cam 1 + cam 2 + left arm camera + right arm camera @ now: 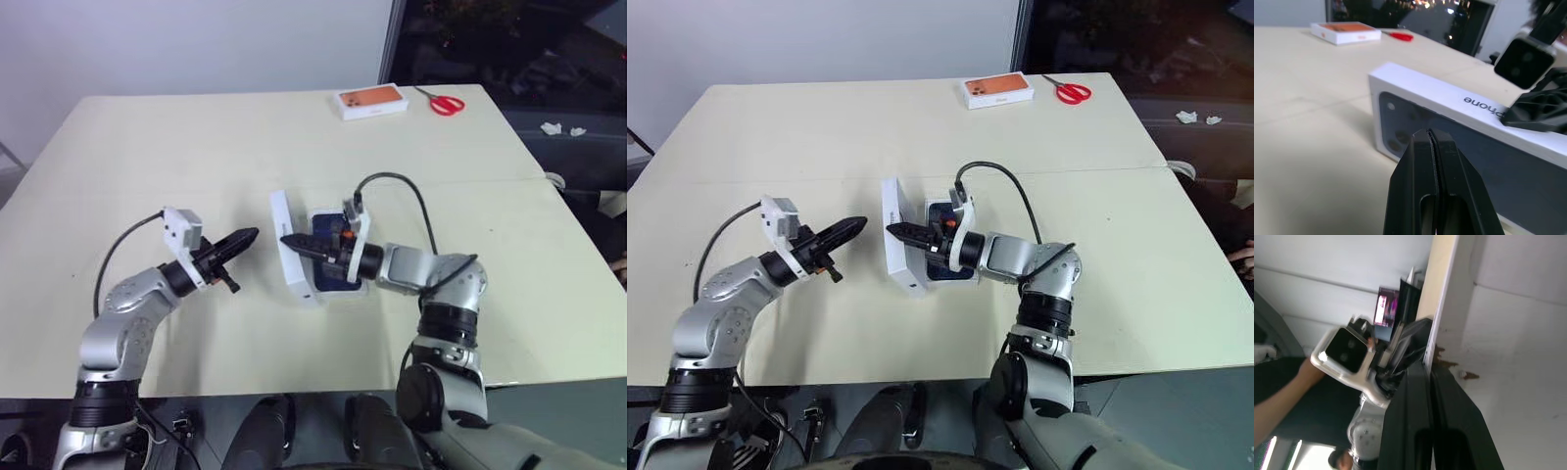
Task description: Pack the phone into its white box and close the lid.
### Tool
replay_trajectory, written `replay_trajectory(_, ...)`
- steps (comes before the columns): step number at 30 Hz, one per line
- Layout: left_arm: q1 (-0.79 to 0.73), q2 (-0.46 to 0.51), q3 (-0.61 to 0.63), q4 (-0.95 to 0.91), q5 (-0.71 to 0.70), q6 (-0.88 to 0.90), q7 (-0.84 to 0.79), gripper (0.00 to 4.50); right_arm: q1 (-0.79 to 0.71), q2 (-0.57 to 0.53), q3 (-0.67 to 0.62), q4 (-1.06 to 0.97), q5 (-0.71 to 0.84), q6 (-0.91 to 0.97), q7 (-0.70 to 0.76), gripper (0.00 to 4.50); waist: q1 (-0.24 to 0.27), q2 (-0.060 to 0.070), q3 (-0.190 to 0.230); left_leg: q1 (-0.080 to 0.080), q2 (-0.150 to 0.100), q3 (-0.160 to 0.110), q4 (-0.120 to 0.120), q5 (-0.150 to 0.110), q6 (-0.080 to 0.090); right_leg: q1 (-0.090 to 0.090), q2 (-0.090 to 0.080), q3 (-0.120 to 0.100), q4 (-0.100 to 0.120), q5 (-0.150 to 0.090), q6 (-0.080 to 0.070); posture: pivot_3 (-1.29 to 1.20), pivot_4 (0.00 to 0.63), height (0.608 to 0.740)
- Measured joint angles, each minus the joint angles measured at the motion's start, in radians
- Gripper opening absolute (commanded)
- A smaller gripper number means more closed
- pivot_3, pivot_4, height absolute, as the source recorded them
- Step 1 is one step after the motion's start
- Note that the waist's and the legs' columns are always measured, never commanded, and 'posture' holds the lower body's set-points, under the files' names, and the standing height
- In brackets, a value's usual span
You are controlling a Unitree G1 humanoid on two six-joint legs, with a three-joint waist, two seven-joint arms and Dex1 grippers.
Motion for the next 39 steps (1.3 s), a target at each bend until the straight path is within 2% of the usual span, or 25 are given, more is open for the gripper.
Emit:
replay_trajectory(9,0.000,-0.069,-0.062,0.060,0.069,-0.041,0.018,0.06,0.026,-0.001,0.011,0.029,0.004,-0.118,-0.001,0.00,0.002,0.000,0.000,-0.001,0.001,0.000,0.000,0.000,0.000,-0.001,0.001,0.000,0.000,0.000,0.000,0.00,0.150,0.740)
replay_trajectory(10,-0.002,-0.074,-0.063,0.063,0.069,-0.044,0.019,0.00,0.026,-0.002,0.009,0.041,0.009,-0.132,-0.001,0.60,0.003,0.000,0.000,-0.001,0.001,0.000,0.000,0.000,0.000,-0.001,0.001,0.000,0.000,0.000,0.000,0.00,0.150,0.740)
replay_trajectory(11,-0.005,-0.079,-0.064,0.066,0.069,-0.044,0.019,0.00,0.026,-0.002,0.009,0.048,0.005,-0.146,-0.004,0.86,0.004,0.000,0.000,-0.001,0.000,0.000,0.000,0.000,0.000,-0.001,0.001,0.000,0.000,0.000,0.000,0.00,0.150,0.740)
replay_trajectory(13,-0.014,-0.087,-0.067,0.072,0.073,-0.045,0.020,0.00,0.034,-0.007,0.015,0.051,-0.006,-0.167,-0.007,1.91,0.004,0.000,0.000,-0.001,0.000,0.000,0.000,0.000,0.000,-0.001,0.001,0.000,0.000,0.000,0.000,0.00,0.150,0.740)
replay_trajectory(14,-0.019,-0.089,-0.068,0.074,0.076,-0.046,0.020,0.00,0.040,-0.008,0.015,0.051,-0.010,-0.172,-0.008,2.29,0.004,0.000,0.000,-0.001,0.000,0.000,0.000,0.000,0.000,-0.001,0.001,0.000,0.000,0.000,0.000,0.00,0.150,0.740)
replay_trajectory(15,-0.027,-0.096,-0.072,0.080,0.081,-0.050,0.021,0.00,0.048,-0.021,0.024,0.049,-0.015,-0.178,-0.005,2.92,0.004,0.000,0.000,-0.002,0.000,0.000,0.000,0.000,0.000,-0.002,0.001,0.000,0.000,0.000,0.000,0.00,0.150,0.740)
replay_trajectory(18,-0.042,-0.124,-0.092,0.099,0.093,-0.062,0.025,0.00,0.046,-0.087,0.049,0.027,-0.028,-0.185,0.005,4.38,0.003,0.000,0.000,-0.002,0.000,0.000,0.000,0.000,0.000,-0.002,0.000,0.000,0.000,0.000,0.000,0.00,0.150,0.740)
replay_trajectory(19,-0.043,-0.134,-0.099,0.101,0.094,-0.063,0.026,0.00,0.045,-0.128,0.077,0.005,-0.041,-0.185,0.024,4.46,0.003,0.001,0.001,-0.003,0.000,0.000,0.000,0.000,0.000,-0.002,0.000,0.000,0.000,0.000,0.000,0.00,0.150,0.740)
replay_trajectory(22,-0.061,-0.152,-0.113,0.119,0.100,-0.066,0.024,0.00,0.023,-0.281,0.135,-0.078,-0.062,-0.194,0.117,4.46,0.003,0.001,0.001,-0.003,0.000,0.000,0.001,0.000,0.000,-0.002,0.000,-0.001,0.000,0.000,0.000,0.00,0.150,0.740)
replay_trajectory(26,-0.101,-0.193,-0.135,0.178,0.116,-0.086,0.022,0.00,-0.010,-0.595,0.251,-0.207,-0.163,-0.305,0.345,4.46,0.005,0.001,0.002,-0.003,0.000,0.000,0.001,0.000,0.001,-0.001,0.001,-0.003,-0.002,-0.001,0.001,0.00,0.150,0.740)
replay_trajectory(30,-0.139,-0.235,-0.165,0.223,0.129,-0.095,0.019,0.00,-0.008,-0.706,0.335,-0.196,-0.267,-0.413,0.490,4.46,-0.001,0.000,0.002,-0.003,0.001,0.001,0.001,-0.001,0.001,-0.001,0.001,-0.003,-0.001,-0.001,0.002,0.00,0.150,0.740)
replay_trajectory(34,-0.151,-0.249,-0.183,0.234,0.143,-0.110,0.014,0.00,0.005,-0.733,0.406,-0.195,-0.376,-0.542,0.577,4.46,0.002,-0.001,0.002,-0.003,0.001,0.000,0.001,-0.001,0.001,-0.001,0.001,-0.003,-0.002,-0.001,0.002,0.00,0.150,0.740)
replay_trajectory(38,-0.151,-0.220,-0.162,0.211,0.128,-0.084,0.015,0.00,0.082,-0.757,0.539,-0.245,-0.523,-0.672,0.618,3.27,0.007,-0.002,0.003,-0.003,0.001,0.000,0.001,-0.001,0.001,-0.001,0.000,-0.002,-0.002,-0.001,0.002,0.00,0.150,0.740)
replay_trajectory(39,-0.150,-0.197,-0.149,0.197,0.121,-0.073,0.014,0.00,0.103,-0.760,0.579,-0.256,-0.560,-0.704,0.629,2.63,0.005,-0.001,0.003,-0.003,0.001,0.000,0.001,-0.001,0.001,-0.001,0.000,-0.002,-0.002,-0.001,0.002,0.00,0.150,0.740)
